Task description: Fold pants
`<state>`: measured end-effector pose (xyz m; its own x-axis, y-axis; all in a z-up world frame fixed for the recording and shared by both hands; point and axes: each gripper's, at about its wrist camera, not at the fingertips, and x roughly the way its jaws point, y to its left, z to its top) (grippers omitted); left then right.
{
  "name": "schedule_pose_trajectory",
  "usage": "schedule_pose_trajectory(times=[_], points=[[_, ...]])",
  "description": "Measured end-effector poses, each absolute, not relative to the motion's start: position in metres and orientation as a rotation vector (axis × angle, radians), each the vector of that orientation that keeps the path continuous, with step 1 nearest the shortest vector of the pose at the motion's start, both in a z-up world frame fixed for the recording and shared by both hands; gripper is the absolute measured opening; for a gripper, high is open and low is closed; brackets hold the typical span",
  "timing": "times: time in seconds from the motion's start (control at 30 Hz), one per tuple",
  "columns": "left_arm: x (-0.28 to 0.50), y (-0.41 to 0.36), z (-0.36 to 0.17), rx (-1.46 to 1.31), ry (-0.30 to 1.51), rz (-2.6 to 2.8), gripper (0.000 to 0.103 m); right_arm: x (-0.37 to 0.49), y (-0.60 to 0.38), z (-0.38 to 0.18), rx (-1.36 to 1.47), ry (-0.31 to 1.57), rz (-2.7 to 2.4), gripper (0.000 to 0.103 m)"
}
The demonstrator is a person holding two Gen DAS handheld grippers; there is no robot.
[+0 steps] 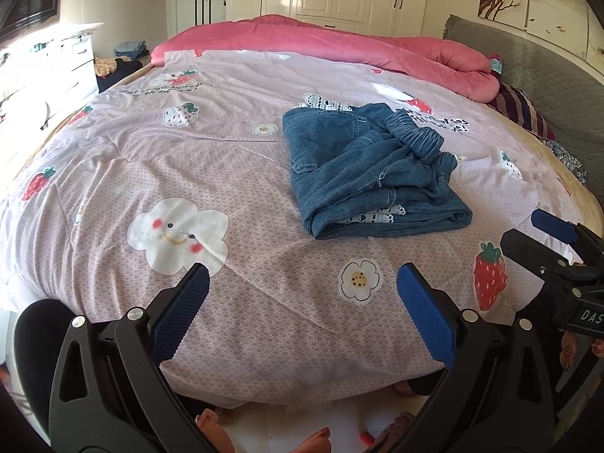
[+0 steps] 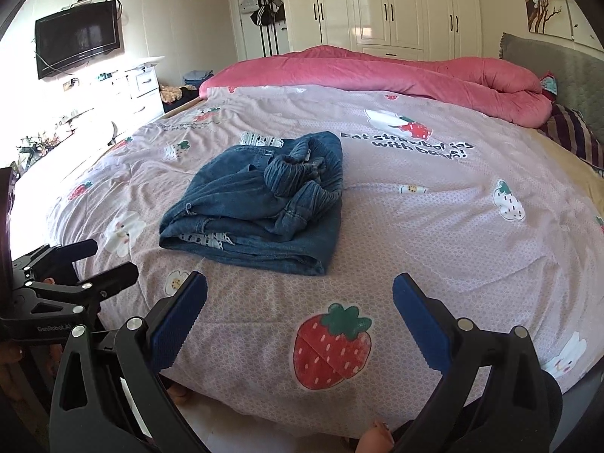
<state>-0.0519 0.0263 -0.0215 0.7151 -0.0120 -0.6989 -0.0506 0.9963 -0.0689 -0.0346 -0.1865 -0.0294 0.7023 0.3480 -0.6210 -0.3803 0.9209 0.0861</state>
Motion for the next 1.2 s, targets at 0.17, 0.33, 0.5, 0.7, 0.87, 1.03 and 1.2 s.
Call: schedule_pose_trajectory(times=[0.17, 0.33, 0.5, 0.7, 0.87, 1.03, 1.2], points=[[-0.052, 0.026, -0.026, -0.08, 0.78, 0.025, 0.094, -0.034, -0.189, -0.035, -0.053, 0.688, 0.389, 0.098], [-0.052, 0.022, -0.028, -0.072, 0.782, 0.014, 0.094, -0.033, -0.188, -0.039, -0.065, 0.697, 0.375, 0.099], [-0.051, 0.022, -0.029, -0.073, 0.785, 0.014, 0.094, -0.033, -0.187, -0.041, -0.076, 0.702, 0.366, 0.099], [-0.051, 0.02, -0.03, -0.07, 0.791, 0.009, 0.094, -0.034, -0.186, -0.043, -0.079, 0.706, 0.365, 0.099], [-0.051, 0.021, -0.031, -0.07, 0.792, 0.015, 0.094, -0.033, -0.186, -0.043, -0.077, 0.712, 0.364, 0.099], [-0.051, 0.019, -0.029, -0.057, 0.787, 0.016, 0.094, -0.033, -0.187, -0.043, -0.078, 0.712, 0.363, 0.099], [-0.052, 0.019, -0.029, -0.062, 0.79, 0.008, 0.094, -0.032, -0.187, -0.045, -0.076, 0.718, 0.356, 0.099]])
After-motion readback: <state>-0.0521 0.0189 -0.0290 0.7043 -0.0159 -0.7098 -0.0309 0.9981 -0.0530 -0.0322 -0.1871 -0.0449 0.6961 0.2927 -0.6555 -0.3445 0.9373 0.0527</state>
